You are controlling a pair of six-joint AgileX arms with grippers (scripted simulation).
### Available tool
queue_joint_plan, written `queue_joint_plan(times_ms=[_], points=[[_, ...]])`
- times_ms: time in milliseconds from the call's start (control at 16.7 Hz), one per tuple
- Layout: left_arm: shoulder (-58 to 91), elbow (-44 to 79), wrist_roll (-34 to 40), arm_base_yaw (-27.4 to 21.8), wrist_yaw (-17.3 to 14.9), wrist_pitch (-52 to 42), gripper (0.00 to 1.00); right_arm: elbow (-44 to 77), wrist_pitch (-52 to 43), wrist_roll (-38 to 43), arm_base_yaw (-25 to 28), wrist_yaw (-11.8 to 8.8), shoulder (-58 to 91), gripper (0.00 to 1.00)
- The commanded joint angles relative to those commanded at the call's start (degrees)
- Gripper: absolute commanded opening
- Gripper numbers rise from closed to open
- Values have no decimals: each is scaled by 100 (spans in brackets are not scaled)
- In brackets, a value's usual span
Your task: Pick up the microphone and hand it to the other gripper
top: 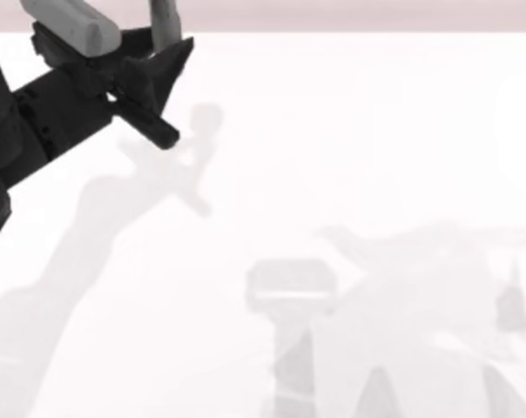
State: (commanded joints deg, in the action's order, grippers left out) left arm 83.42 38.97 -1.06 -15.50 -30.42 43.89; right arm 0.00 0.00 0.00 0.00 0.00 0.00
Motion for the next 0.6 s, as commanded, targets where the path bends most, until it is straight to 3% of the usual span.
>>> queue_joint_plan(times_ms=[180, 600], points=[[125, 54, 0, -225, 231, 119, 0, 0, 0, 0, 0, 0, 0, 100], [782, 273, 3, -1839, 1936, 765, 0, 0, 0, 0, 0, 0, 0, 100]])
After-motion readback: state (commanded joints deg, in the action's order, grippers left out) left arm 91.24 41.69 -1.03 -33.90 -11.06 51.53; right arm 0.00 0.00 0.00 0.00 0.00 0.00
